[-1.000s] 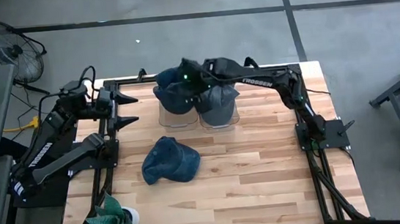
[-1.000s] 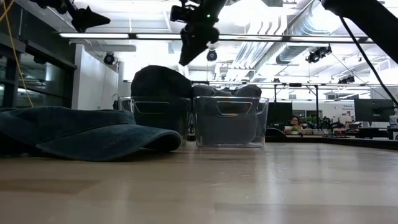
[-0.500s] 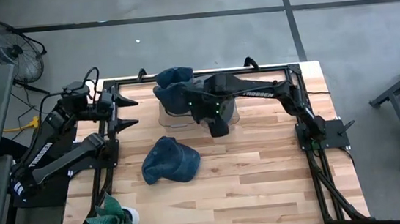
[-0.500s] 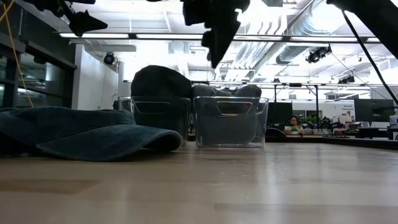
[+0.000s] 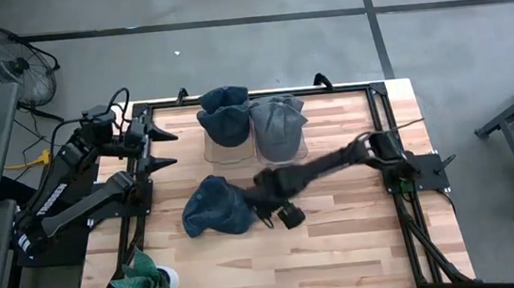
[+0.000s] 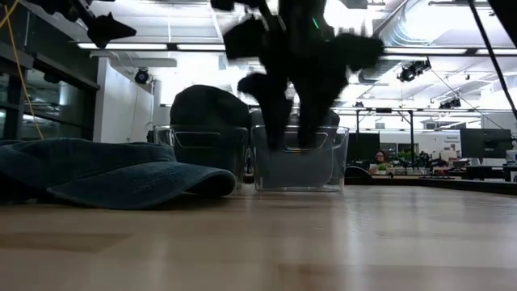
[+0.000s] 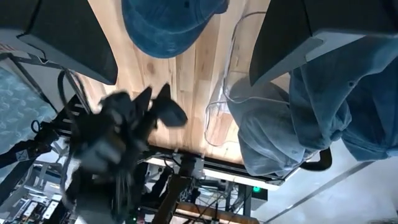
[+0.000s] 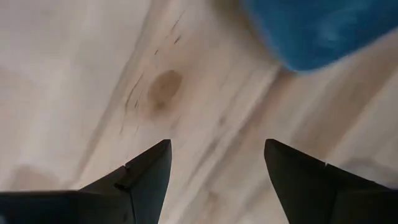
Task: Pick & Place hat
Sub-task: Put the blue cap into the left transparent bin
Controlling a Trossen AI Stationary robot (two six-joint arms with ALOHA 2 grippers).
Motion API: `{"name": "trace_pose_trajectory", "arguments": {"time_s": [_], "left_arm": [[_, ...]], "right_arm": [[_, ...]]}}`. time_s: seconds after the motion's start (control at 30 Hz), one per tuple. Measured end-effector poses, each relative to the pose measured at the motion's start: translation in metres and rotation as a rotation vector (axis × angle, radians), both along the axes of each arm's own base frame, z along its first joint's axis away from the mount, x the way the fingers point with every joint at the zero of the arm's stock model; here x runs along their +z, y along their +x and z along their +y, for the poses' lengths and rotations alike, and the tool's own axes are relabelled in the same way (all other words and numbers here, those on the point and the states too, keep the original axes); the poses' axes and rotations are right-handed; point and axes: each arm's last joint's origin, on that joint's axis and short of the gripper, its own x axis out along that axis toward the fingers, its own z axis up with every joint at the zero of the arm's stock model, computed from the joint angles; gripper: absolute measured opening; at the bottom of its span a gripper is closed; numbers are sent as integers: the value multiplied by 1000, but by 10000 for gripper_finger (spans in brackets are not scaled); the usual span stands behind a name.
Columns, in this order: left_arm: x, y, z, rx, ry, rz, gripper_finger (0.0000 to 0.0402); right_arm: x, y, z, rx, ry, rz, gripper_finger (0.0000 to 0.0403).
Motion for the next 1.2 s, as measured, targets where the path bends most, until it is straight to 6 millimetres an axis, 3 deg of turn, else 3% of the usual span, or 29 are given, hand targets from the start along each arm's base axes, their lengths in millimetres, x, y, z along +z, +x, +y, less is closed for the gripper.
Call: {"name": "trace_pose_trajectory", "arguments": {"time_s": [0.17, 0.37, 0.7, 0.93, 1.2], "left_arm": [[0, 0, 0, 1, 0, 0, 362], [0, 0, 0, 19, -12, 4, 362], [0, 0, 1, 63, -53, 10, 362], [0, 0, 1, 74, -78, 8, 362], [0, 0, 1, 84, -106, 9, 362]], "right_arm": [[-45, -12, 24, 59, -205, -167, 252], [-65, -20, 40, 63, -386, -387, 252], [-82, -24, 52, 134, -455, -626, 252], [-77, -17, 50, 166, -448, -779, 252], [-81, -18, 50, 255, -408, -729, 252]]}}
